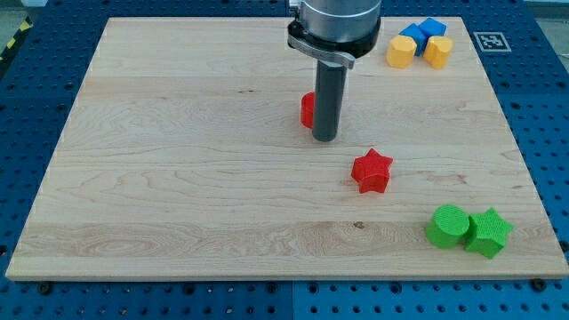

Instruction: Move the red star vertically to the bottom side of the red circle

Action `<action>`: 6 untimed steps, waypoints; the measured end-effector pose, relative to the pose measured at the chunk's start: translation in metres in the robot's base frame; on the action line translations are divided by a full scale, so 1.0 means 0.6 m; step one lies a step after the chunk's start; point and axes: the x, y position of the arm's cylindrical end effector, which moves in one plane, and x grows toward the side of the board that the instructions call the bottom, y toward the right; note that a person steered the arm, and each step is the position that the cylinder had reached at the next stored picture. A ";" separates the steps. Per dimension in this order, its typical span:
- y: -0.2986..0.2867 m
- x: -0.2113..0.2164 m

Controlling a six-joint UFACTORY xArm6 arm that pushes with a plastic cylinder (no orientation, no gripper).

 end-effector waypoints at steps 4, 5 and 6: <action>0.200 0.132; 0.197 0.137; 0.176 0.131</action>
